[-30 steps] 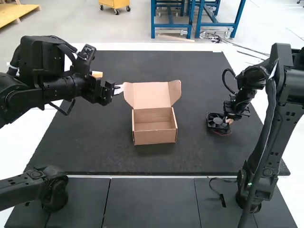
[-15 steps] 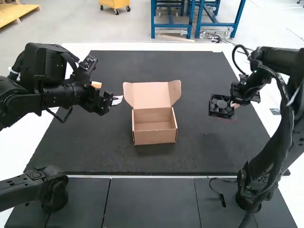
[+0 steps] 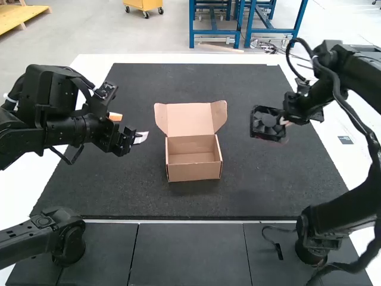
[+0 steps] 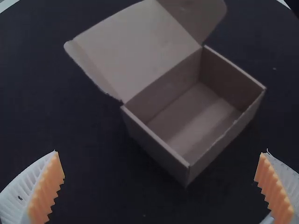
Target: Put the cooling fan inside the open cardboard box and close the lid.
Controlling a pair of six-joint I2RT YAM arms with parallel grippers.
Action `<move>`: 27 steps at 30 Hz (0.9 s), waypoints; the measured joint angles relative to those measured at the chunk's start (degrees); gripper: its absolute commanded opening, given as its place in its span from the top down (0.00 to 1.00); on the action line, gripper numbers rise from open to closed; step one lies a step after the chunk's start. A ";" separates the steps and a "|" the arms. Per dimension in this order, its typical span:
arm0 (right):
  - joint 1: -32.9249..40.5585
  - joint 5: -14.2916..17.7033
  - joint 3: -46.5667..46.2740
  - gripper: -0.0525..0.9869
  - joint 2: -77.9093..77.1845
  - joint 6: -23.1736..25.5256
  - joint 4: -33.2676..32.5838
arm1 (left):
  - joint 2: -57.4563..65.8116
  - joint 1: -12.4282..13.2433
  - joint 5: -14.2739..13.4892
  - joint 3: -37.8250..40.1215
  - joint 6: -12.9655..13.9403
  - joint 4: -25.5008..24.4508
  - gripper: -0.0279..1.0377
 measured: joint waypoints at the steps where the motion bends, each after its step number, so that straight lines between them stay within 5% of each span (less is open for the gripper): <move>1: 1.31 -0.26 0.02 0.97 -0.46 0.42 -0.79 | -0.22 0.00 0.00 -0.07 0.02 0.00 0.07; 11: 13.77 -1.77 0.02 0.97 -3.50 4.02 -6.23 | -1.11 0.00 0.00 -0.39 0.17 -0.11 0.07; 27: 31.95 -2.05 1.29 0.97 0.63 12.46 -2.10 | -3.28 0.00 -0.02 -1.33 0.17 -0.85 0.07</move>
